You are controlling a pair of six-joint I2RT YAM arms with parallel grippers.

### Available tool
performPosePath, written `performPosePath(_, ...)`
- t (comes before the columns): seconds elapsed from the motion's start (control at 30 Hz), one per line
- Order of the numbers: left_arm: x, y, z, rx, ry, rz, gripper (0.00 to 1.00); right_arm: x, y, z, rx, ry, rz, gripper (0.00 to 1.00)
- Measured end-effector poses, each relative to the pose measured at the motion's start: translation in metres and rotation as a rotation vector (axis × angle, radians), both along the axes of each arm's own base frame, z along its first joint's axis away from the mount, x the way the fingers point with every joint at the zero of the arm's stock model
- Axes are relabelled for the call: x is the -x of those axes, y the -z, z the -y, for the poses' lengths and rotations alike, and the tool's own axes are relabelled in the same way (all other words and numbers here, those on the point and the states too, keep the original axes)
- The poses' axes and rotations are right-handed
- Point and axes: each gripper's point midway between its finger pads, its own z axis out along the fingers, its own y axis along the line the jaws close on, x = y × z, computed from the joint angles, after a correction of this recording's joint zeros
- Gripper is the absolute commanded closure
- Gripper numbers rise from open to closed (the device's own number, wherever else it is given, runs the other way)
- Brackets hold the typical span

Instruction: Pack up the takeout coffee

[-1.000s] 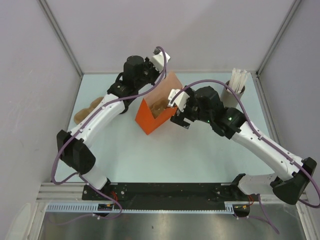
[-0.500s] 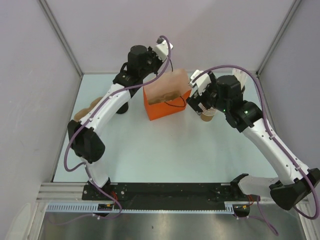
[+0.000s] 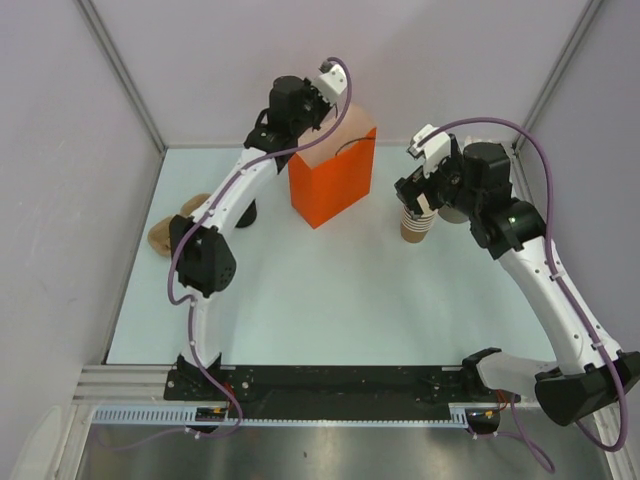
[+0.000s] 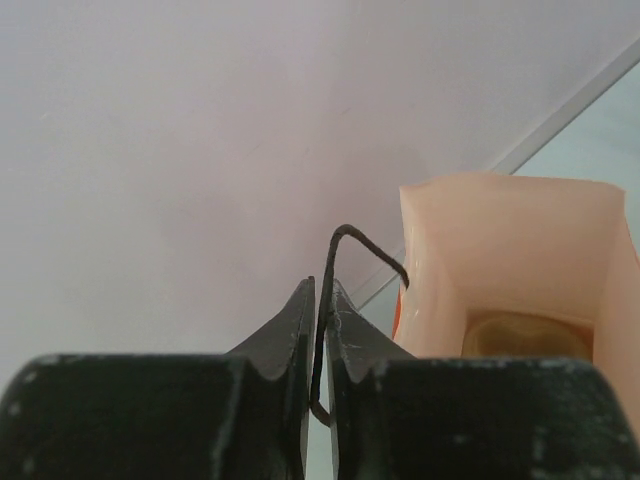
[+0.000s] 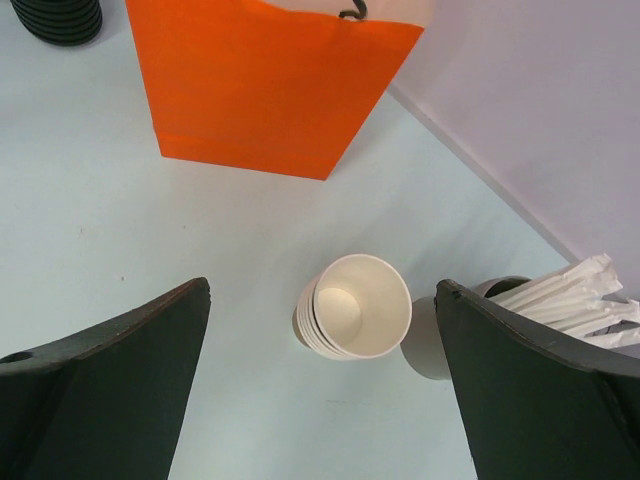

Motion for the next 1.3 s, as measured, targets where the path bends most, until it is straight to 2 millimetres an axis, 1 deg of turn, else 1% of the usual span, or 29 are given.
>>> performPosePath(0.13, -0.013, 0.004, 0.001, -0.006, -0.020, 0.017, 0.87, -0.001, 0.000, 0.002, -0.011, 0.002, -0.004, 0.00)
performPosePath(0.4, -0.027, -0.016, -0.004, 0.017, -0.073, 0.093, 0.86, 0.000, -0.004, 0.003, -0.034, -0.001, -0.002, 0.00)
performPosePath(0.5, -0.032, -0.019, -0.007, 0.020, -0.101, 0.116, 0.85, -0.001, -0.005, 0.004, -0.041, 0.000, 0.004, 0.00)
performPosePath(0.6, -0.038, -0.019, -0.010, 0.019, -0.126, 0.136, 0.83, -0.001, -0.003, 0.004, -0.042, -0.001, 0.002, 0.00)
performPosePath(0.7, -0.044, -0.018, -0.010, 0.022, -0.144, 0.150, 0.76, -0.001, -0.002, 0.004, -0.043, -0.003, 0.000, 0.00)
performPosePath(0.9, -0.052, -0.012, -0.013, 0.019, -0.178, 0.164, 0.75, -0.002, -0.003, 0.006, -0.050, -0.003, 0.008, 0.00)
performPosePath(1.07, -0.057, -0.017, -0.016, 0.025, -0.205, 0.190, 0.73, -0.002, 0.000, 0.006, -0.053, -0.003, 0.002, 0.00)
performPosePath(1.13, -0.057, -0.021, -0.018, 0.027, -0.213, 0.203, 0.68, -0.002, 0.000, 0.006, -0.055, -0.002, 0.001, 0.00)
performPosePath(1.2, -0.058, -0.024, -0.019, 0.029, -0.222, 0.210, 0.58, -0.002, 0.001, 0.007, -0.055, -0.001, -0.001, 0.00)
performPosePath(1.23, -0.058, -0.025, -0.020, 0.030, -0.224, 0.211, 0.45, -0.002, 0.000, 0.007, -0.055, -0.001, 0.000, 0.00)
performPosePath(1.27, -0.058, -0.024, -0.019, 0.029, -0.224, 0.211, 0.39, -0.002, 0.000, 0.007, -0.055, -0.001, 0.000, 0.00)
performPosePath(1.3, -0.058, -0.024, -0.019, 0.033, -0.223, 0.209, 0.29, -0.002, 0.000, 0.007, -0.055, 0.000, 0.000, 0.00)
